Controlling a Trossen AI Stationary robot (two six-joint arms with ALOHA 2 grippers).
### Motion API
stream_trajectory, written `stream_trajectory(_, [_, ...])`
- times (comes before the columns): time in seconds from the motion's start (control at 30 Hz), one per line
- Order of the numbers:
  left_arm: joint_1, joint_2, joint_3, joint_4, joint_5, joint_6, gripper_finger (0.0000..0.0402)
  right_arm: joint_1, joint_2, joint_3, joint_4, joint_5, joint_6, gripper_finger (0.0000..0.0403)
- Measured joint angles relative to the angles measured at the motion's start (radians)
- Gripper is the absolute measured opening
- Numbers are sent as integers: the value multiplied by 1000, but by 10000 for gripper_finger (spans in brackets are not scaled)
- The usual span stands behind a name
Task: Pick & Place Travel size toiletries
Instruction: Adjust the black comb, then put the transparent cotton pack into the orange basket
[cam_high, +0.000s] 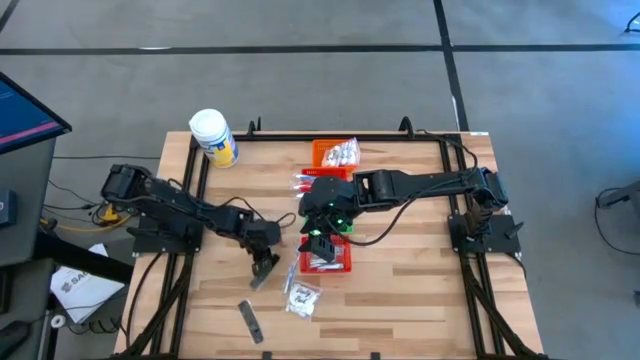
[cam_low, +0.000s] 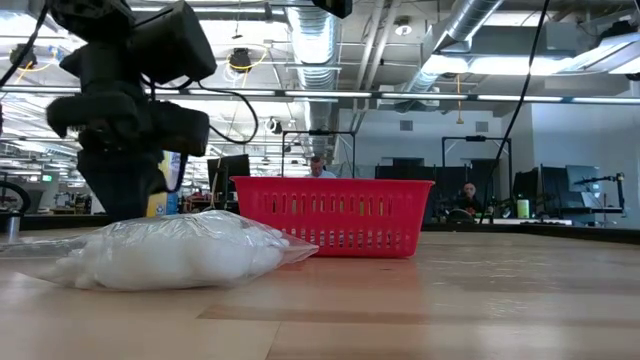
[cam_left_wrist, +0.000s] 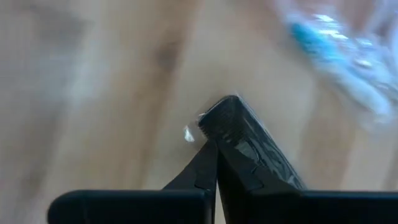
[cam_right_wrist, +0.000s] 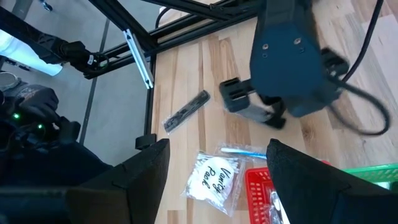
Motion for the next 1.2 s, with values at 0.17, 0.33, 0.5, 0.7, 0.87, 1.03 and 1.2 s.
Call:
stream_trajectory(0.17, [-29, 31, -2, 93, 94, 83, 1, 1, 0, 0, 0, 1, 0, 259])
stream_trajectory(0.33, [-67, 35, -4, 116, 125, 128, 1, 1, 0, 0, 0, 1, 0, 259])
stream_trajectory(0.5, [-103, -25, -5, 120, 65, 120, 1, 5, 0, 0, 0, 1, 0, 259])
stream_trajectory(0.7, [-111, -89, -5, 117, -17, 31, 2, 20, 0, 0, 0, 1, -24, 259])
stream_trajectory(0.87, [-123, -91, -5, 144, 50, -28, 2, 41, 1, 0, -1, 1, -26, 259])
stream_trajectory(1.03, [-154, -91, -5, 168, 53, -143, 2, 83, 21, -2, -64, -26, -29, 259])
stream_trajectory(1.2, [-223, -91, 21, 240, 14, -271, 1, 123, 63, -4, -168, -30, -45, 254])
